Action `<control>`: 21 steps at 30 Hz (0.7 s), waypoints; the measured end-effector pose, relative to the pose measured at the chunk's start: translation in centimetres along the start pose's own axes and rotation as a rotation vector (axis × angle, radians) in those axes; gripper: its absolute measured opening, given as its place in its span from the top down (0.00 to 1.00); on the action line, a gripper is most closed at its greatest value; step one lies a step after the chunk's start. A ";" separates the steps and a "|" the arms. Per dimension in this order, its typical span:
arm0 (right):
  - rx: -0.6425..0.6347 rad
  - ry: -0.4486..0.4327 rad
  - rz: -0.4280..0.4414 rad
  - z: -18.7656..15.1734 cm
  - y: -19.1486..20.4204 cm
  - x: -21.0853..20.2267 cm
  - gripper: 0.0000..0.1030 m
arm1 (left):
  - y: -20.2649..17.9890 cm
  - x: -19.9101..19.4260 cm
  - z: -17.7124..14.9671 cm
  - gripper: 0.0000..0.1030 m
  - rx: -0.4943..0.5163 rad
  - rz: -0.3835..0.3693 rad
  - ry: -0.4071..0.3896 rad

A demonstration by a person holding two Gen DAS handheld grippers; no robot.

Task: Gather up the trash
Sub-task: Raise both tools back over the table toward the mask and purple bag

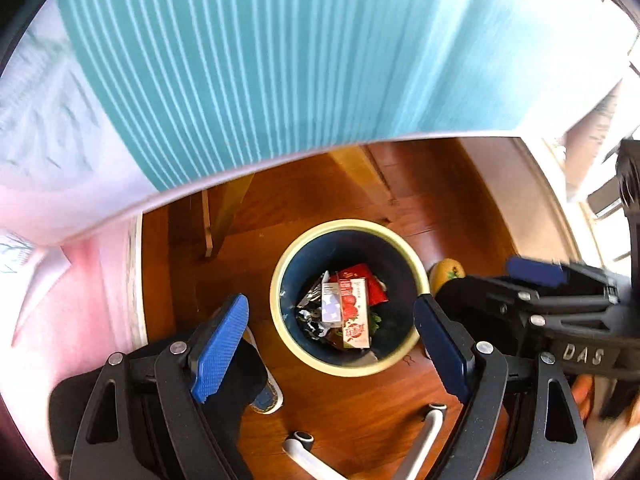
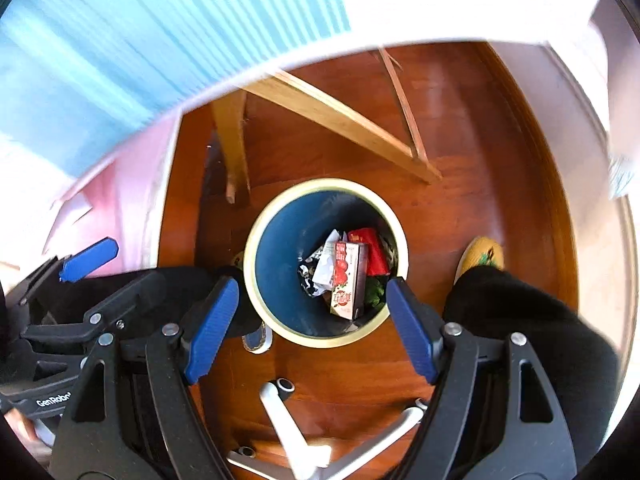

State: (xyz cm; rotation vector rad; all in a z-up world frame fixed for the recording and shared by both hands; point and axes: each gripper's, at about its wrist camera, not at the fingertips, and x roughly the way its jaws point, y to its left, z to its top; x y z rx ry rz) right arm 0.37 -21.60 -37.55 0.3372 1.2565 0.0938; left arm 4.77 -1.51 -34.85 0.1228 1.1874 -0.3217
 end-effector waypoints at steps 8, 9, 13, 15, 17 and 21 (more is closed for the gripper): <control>-0.090 -0.114 0.061 2.1 2.2 -8.8 0.28 | 0.0 -9.9 2.1 0.17 0.077 -0.024 -0.117; -0.105 -0.129 0.071 2.7 2.6 -10.1 0.28 | 0.1 -11.2 2.6 0.17 0.082 -0.018 -0.141; -0.154 -0.207 0.114 5.1 4.5 -14.9 0.28 | 1.3 -17.2 5.9 0.17 0.086 0.010 -0.255; -0.156 -0.246 0.136 6.5 5.3 -17.1 0.28 | 2.0 -19.6 7.6 0.17 0.081 0.015 -0.300; -0.159 -0.282 0.155 8.0 5.9 -19.2 0.28 | 2.7 -22.1 9.5 0.17 0.080 0.020 -0.345; -0.182 -0.340 0.149 11.5 7.5 -22.9 0.28 | 3.9 -26.7 13.0 0.17 0.087 0.057 -0.422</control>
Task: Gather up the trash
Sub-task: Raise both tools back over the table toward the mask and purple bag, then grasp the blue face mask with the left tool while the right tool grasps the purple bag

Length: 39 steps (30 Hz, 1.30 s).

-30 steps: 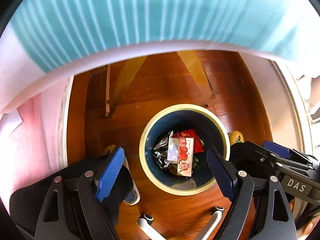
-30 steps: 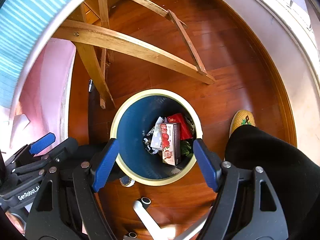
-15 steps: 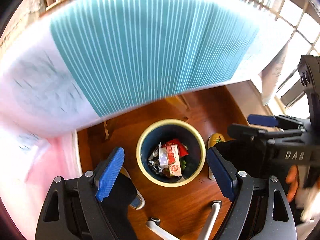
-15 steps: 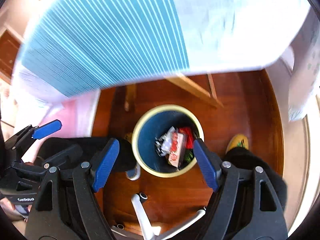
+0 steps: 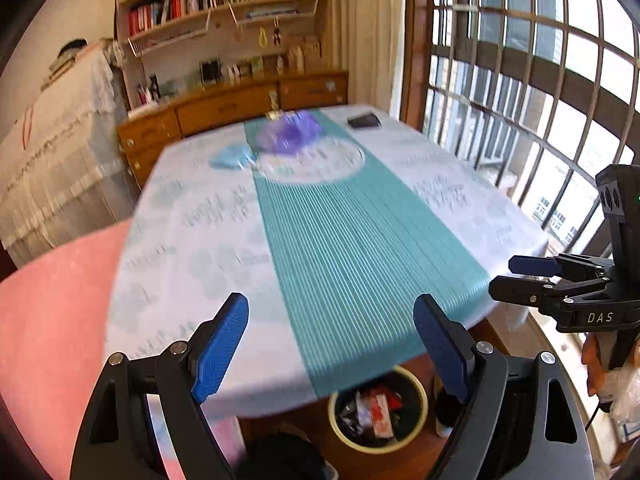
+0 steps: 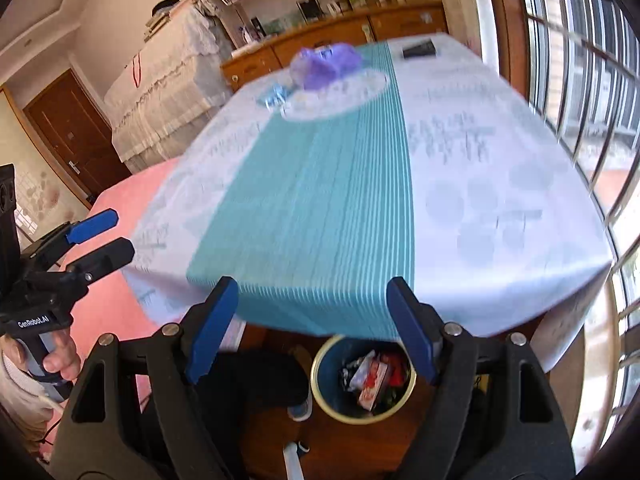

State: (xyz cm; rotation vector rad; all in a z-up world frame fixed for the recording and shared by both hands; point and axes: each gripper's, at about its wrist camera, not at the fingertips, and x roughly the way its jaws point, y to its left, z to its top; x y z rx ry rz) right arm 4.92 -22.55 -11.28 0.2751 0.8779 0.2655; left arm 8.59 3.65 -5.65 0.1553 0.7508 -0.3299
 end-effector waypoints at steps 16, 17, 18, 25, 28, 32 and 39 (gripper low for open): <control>-0.004 -0.118 -0.047 20.8 3.3 0.6 0.28 | 13.2 4.7 17.0 0.17 -0.207 0.064 0.035; 0.002 -0.117 -0.050 22.0 3.2 1.2 0.28 | 13.8 6.0 17.6 0.17 -0.218 0.062 0.049; 0.013 -0.114 -0.056 23.7 3.0 2.1 0.28 | 14.6 7.0 18.5 0.17 -0.230 0.067 0.064; 0.105 -0.064 -0.082 32.9 1.0 10.7 0.28 | 19.1 15.7 25.1 0.17 -0.219 0.189 0.100; 0.136 -0.045 -0.108 35.7 0.0 15.5 0.27 | 21.1 19.7 27.2 0.17 -0.246 0.219 0.099; 0.192 0.006 -0.143 38.6 -1.4 22.7 0.26 | 24.3 25.7 28.7 0.17 -0.356 0.232 0.131; 0.293 0.055 -0.205 39.8 -3.7 32.1 0.23 | 27.6 34.4 27.2 0.17 -0.479 0.230 0.197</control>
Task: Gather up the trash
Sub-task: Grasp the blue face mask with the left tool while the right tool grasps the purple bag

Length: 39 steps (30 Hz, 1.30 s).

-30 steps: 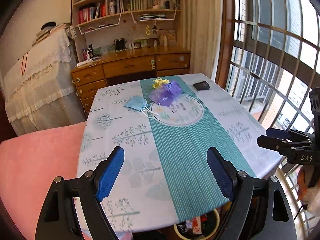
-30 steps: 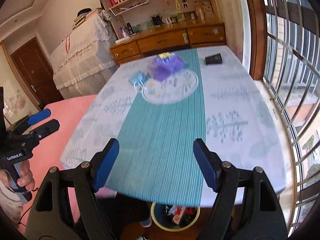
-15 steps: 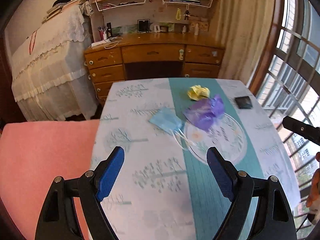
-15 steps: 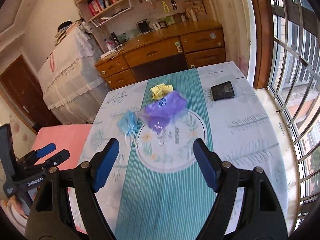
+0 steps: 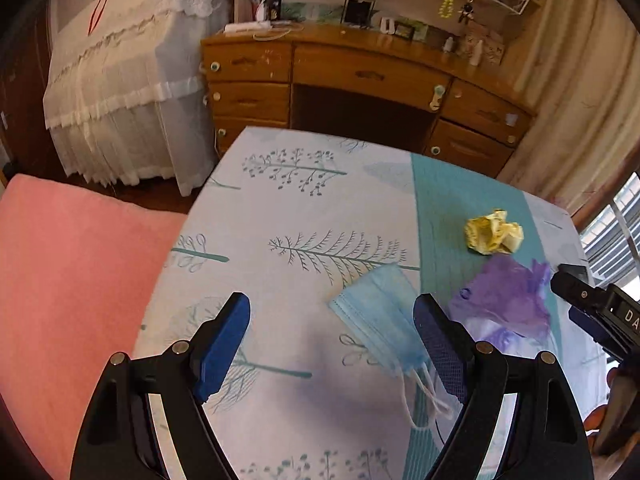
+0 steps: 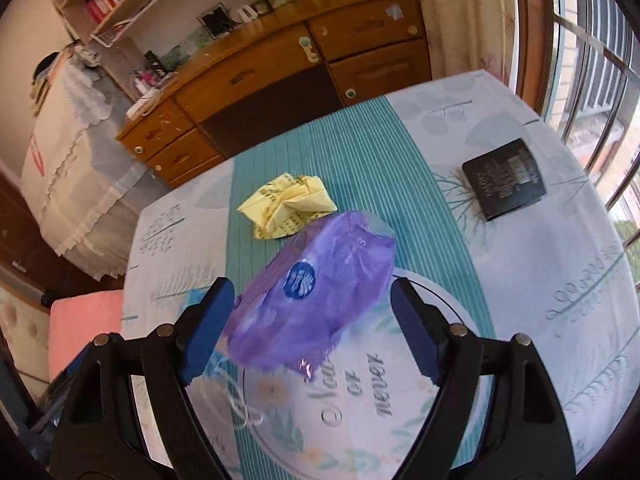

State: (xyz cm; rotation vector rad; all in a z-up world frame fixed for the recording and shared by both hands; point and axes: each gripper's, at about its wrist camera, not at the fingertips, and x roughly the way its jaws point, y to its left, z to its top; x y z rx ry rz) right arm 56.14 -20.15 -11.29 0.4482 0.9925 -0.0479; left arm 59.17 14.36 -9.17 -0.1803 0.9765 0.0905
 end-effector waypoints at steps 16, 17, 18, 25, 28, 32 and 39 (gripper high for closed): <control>-0.167 0.083 -0.128 -3.7 2.1 7.6 0.29 | -1.2 6.4 -0.6 0.17 -0.065 -0.053 0.076; -0.197 0.074 -0.135 -4.1 2.3 7.4 0.33 | -1.4 6.3 -0.5 0.17 -0.065 -0.058 0.080; -0.221 0.067 -0.135 -4.6 2.4 7.3 0.41 | -1.6 6.5 -0.6 0.17 -0.064 -0.061 0.084; -0.317 0.059 -0.068 -8.0 1.5 5.3 0.68 | -3.3 7.7 -1.2 0.17 -0.058 -0.045 0.142; -0.314 0.062 -0.035 -9.1 0.5 4.0 0.69 | -3.6 8.4 -1.4 0.17 -0.064 -0.029 0.156; -0.315 0.066 -0.008 -10.3 -0.8 2.5 0.72 | -4.5 9.0 -2.0 0.17 -0.023 0.021 0.156; -0.302 0.079 0.020 -11.6 -2.7 0.3 0.75 | -6.6 8.1 -4.0 0.31 0.099 0.108 0.138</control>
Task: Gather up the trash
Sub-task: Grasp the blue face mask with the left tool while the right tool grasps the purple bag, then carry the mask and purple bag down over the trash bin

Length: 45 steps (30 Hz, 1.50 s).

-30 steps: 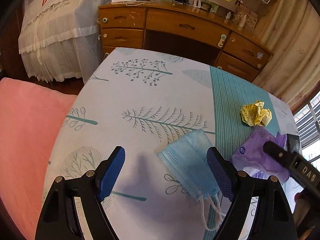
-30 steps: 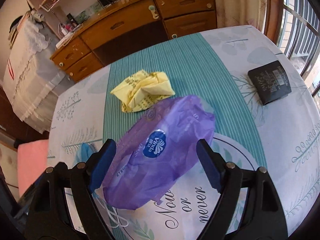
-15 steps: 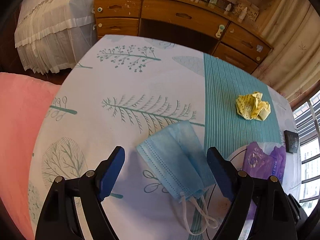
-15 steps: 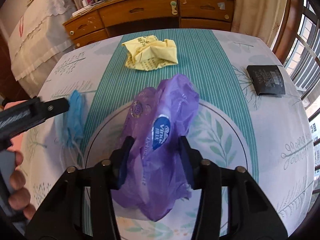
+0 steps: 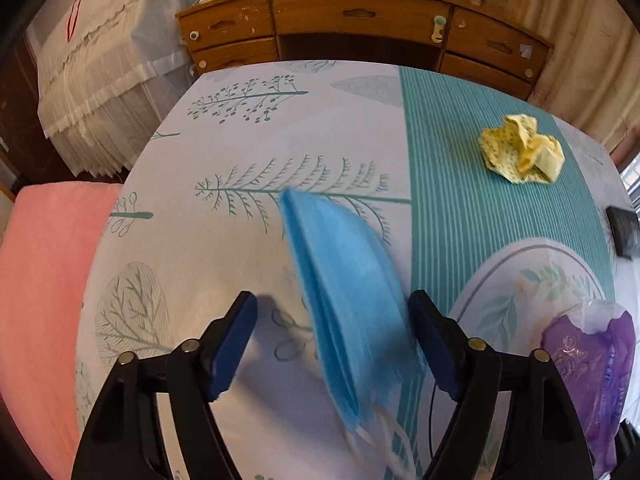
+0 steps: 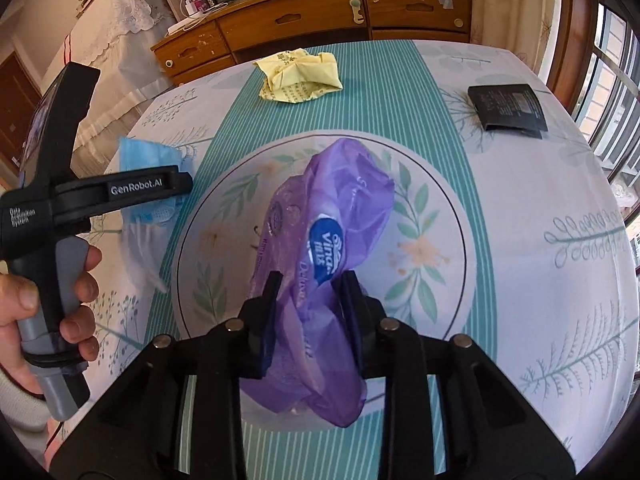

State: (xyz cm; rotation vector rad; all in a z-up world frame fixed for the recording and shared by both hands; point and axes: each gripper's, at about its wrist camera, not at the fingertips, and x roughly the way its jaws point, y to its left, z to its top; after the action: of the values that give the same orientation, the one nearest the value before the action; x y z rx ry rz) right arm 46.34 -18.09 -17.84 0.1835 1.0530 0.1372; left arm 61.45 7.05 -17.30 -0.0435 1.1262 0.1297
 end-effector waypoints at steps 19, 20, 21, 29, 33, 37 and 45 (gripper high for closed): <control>0.087 -0.051 0.075 -8.6 -2.1 -14.0 0.84 | 2.6 -13.9 -13.7 0.94 0.155 -0.217 -0.003; 0.085 -0.059 0.081 -9.2 -2.0 -15.1 0.84 | 3.0 -15.5 -15.0 0.94 0.170 -0.232 -0.015; 0.082 -0.067 0.089 -9.9 -1.8 -16.3 0.84 | 3.2 -17.2 -16.3 0.94 0.192 -0.245 -0.028; 0.054 -0.133 0.163 -17.0 -0.2 -26.1 0.84 | 4.7 -30.0 -26.1 0.94 0.337 -0.278 -0.123; 0.035 -0.150 0.204 -21.0 1.1 -30.1 0.84 | 4.6 -34.9 -31.4 0.94 0.392 -0.308 -0.146; -0.001 -0.143 0.231 -25.0 2.4 -32.9 0.84 | 4.2 -38.2 -37.2 0.94 0.439 -0.354 -0.151; -0.038 -0.066 0.234 -34.4 3.9 -32.1 0.84 | 3.5 -35.3 -46.7 0.94 0.461 -0.396 -0.055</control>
State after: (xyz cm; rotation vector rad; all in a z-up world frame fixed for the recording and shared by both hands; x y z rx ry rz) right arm 0.58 -17.79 -6.27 0.2752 0.9599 0.3599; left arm 4.18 2.97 -5.46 0.1464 1.0497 -0.4793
